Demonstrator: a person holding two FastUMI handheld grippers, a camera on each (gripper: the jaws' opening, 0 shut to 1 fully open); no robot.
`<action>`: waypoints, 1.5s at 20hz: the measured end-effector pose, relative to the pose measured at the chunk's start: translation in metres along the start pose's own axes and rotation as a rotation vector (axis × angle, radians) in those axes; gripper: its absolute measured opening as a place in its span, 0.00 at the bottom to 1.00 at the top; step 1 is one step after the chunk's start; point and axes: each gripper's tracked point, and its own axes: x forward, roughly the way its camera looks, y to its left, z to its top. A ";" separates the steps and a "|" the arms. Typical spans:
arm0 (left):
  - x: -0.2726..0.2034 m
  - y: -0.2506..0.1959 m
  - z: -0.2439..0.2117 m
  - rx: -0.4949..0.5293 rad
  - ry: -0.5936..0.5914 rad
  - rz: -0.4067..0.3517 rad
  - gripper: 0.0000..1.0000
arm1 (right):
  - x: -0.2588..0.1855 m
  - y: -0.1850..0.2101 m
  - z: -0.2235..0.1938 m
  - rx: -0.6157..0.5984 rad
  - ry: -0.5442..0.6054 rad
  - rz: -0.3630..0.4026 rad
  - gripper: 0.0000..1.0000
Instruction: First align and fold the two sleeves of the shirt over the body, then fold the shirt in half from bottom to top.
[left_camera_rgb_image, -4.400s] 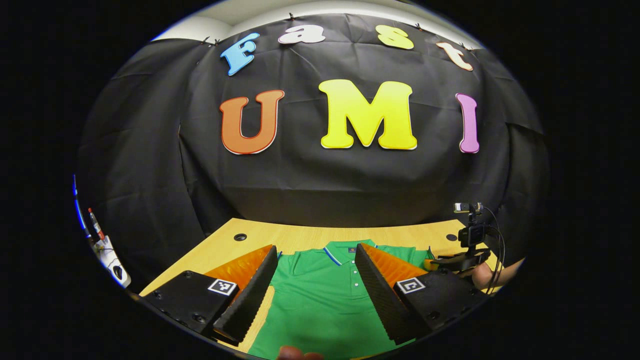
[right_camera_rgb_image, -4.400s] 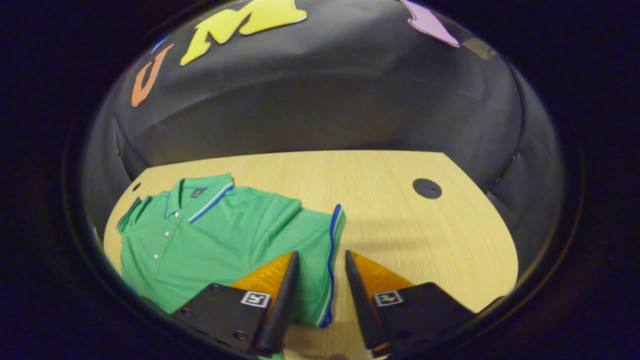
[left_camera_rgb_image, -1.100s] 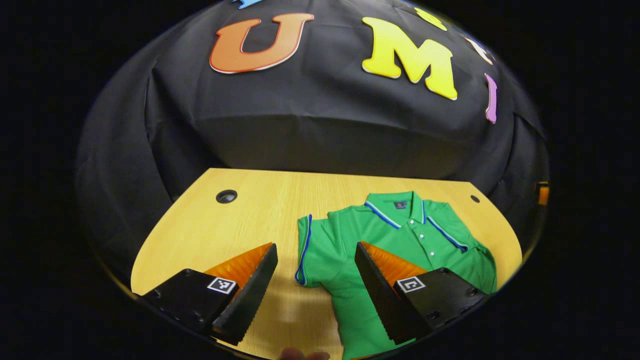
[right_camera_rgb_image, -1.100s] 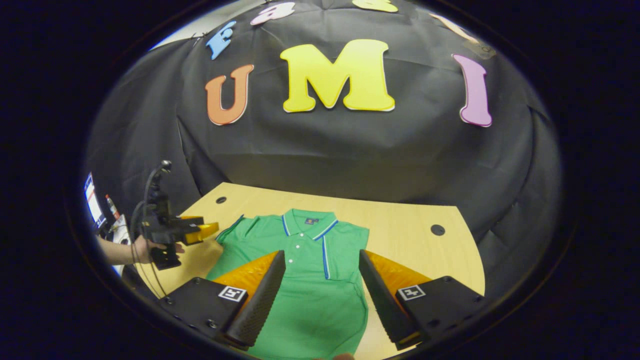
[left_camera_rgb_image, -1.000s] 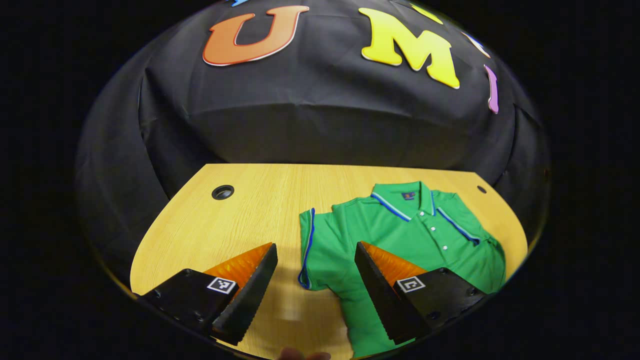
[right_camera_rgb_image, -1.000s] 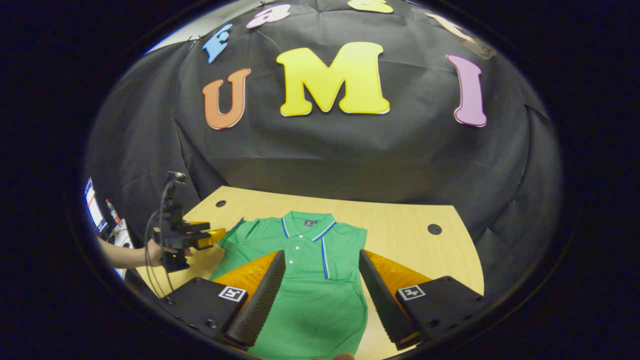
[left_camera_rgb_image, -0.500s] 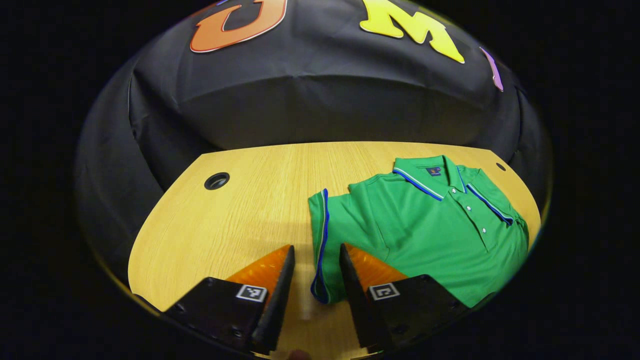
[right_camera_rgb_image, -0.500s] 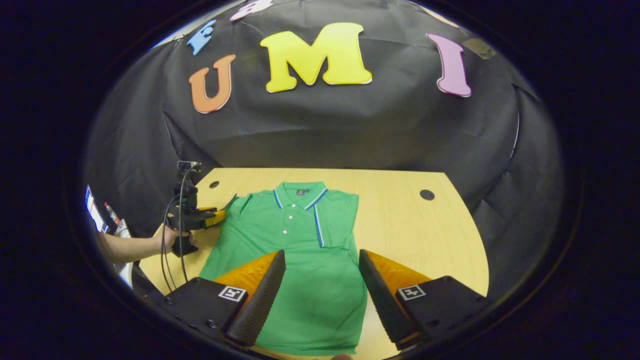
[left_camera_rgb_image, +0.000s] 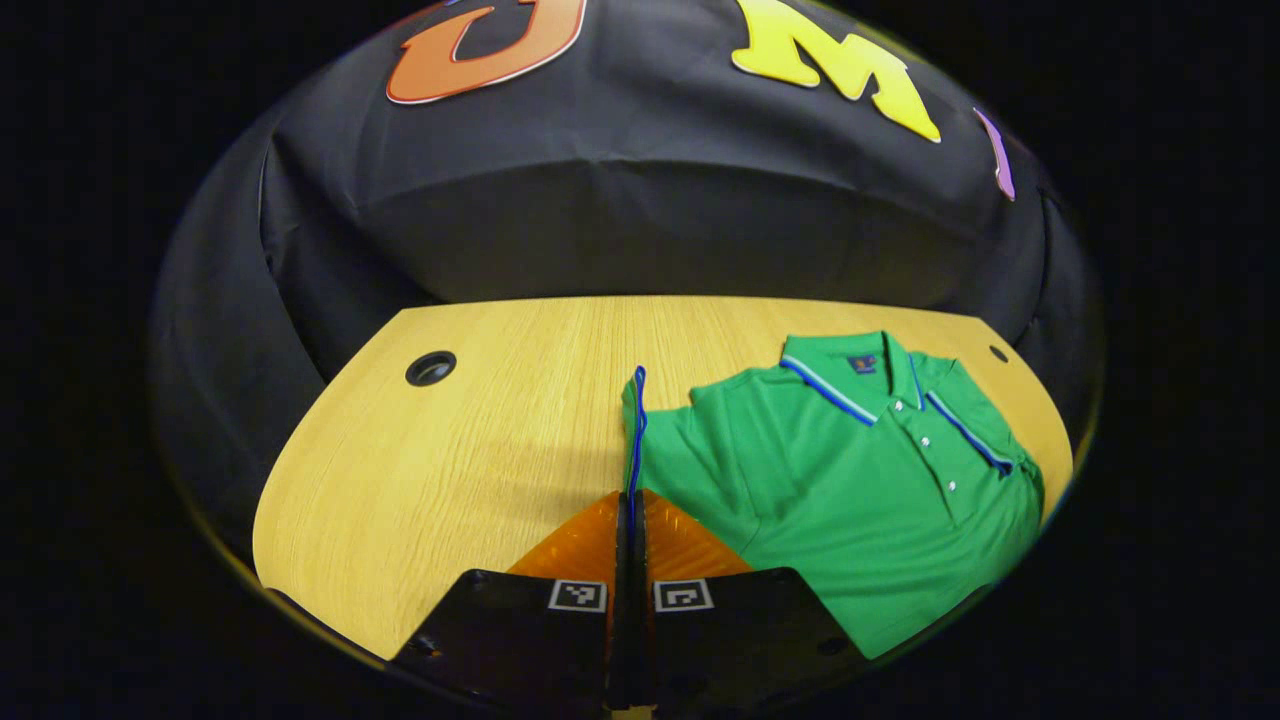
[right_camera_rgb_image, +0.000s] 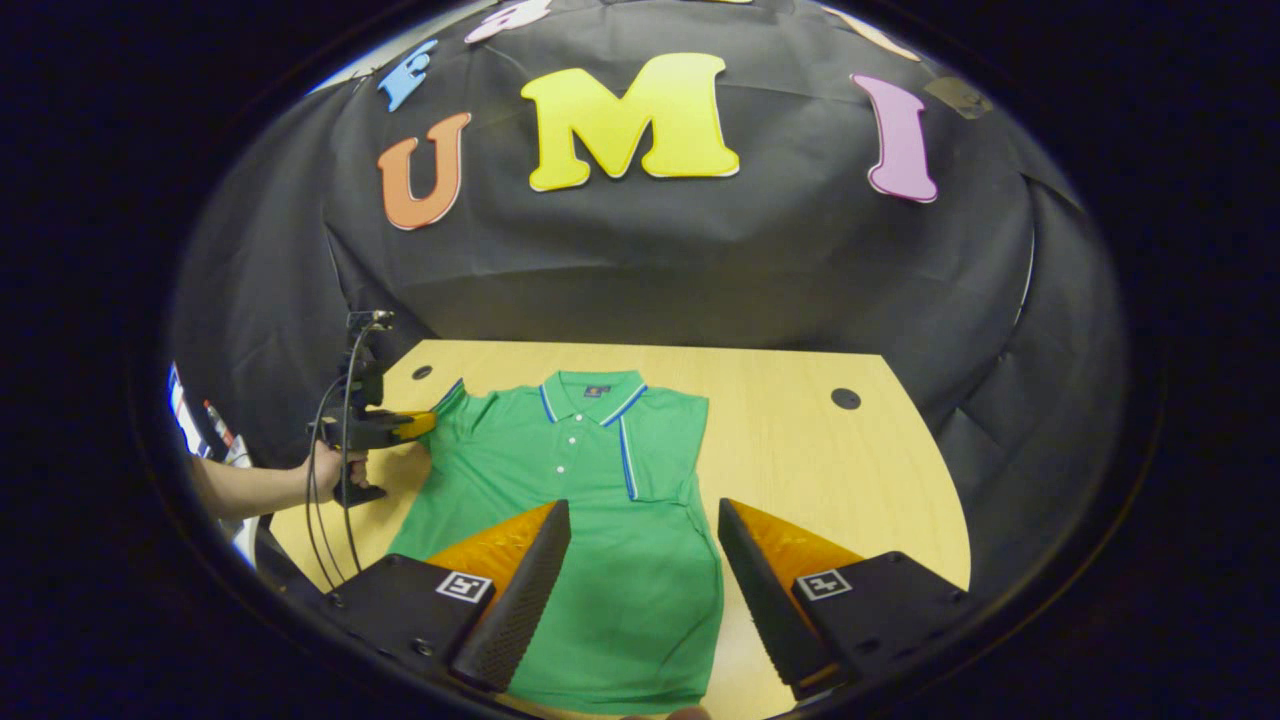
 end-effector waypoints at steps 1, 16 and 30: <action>-0.004 -0.005 0.006 -0.004 -0.009 -0.013 0.04 | -0.001 -0.002 0.000 0.008 -0.001 0.000 0.92; -0.022 -0.120 -0.008 0.085 0.064 -0.081 0.04 | -0.046 -0.049 -0.019 0.064 -0.026 -0.052 0.92; -0.147 -0.127 -0.001 -0.010 -0.030 -0.045 1.00 | -0.044 -0.020 -0.033 -0.034 -0.034 0.038 0.93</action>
